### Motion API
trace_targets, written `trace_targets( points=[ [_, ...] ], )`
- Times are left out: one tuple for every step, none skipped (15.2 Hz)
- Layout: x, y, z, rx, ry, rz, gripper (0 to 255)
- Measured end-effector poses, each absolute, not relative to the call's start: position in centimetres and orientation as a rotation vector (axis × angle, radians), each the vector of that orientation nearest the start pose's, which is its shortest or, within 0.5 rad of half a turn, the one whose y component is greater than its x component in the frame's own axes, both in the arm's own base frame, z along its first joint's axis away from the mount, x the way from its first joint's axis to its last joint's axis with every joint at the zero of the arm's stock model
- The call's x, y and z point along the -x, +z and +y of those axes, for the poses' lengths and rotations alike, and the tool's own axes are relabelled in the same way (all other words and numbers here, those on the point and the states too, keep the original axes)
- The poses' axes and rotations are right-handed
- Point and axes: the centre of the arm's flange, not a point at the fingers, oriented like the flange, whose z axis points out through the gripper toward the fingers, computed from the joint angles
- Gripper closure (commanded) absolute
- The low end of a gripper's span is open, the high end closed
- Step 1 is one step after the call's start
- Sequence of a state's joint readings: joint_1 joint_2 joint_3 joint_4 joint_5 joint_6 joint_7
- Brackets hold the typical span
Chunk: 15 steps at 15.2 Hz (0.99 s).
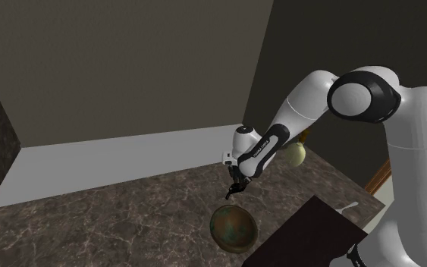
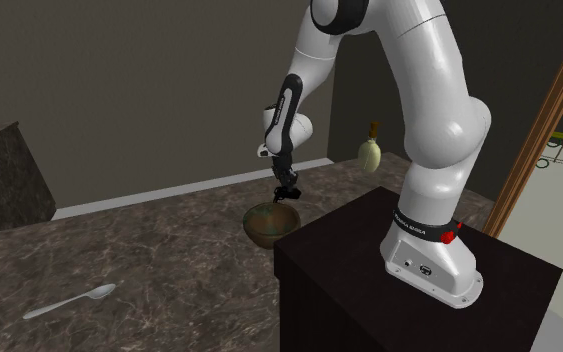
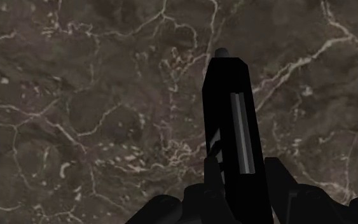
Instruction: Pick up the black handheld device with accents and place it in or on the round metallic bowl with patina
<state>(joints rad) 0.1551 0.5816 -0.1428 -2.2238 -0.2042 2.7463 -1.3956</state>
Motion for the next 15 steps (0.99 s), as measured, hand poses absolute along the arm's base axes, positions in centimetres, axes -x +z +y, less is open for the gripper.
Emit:
trace_targets(
  points=[
    [-52.9, 10.7, 0.9, -2.106, -0.218, 2.213, 255],
    [-52.9, 10.7, 0.9, -2.106, -0.218, 2.212, 255],
    [-52.9, 10.7, 1.0, -2.107, -0.218, 2.211, 255],
    [-52.9, 10.7, 1.0, -2.107, -0.218, 2.211, 255],
    [-52.9, 10.7, 1.0, -2.107, -0.218, 2.212, 255],
    [-52.8, 10.8, 0.9, -2.107, -0.221, 2.213, 255],
    [-52.7, 11.3, 0.9, -2.108, -0.224, 2.214, 255],
    [-52.7, 11.7, 0.9, -2.108, -0.225, 2.215, 255],
    [-52.7, 12.1, 0.9, -2.108, -0.225, 2.215, 255],
    [-52.7, 12.6, 0.9, -2.108, -0.225, 2.215, 255],
    [-52.8, 13.1, 0.9, -2.108, -0.225, 2.215, 255],
    [-52.8, 13.7, 0.9, -2.108, -0.225, 2.215, 255],
    [-52.8, 14.2, 0.9, -2.108, -0.225, 2.215, 255],
    [-52.7, 14.7, 0.8, -2.108, -0.225, 2.215, 255],
    [-52.7, 15.2, 0.8, -2.108, -0.225, 2.215, 255]
  ],
)
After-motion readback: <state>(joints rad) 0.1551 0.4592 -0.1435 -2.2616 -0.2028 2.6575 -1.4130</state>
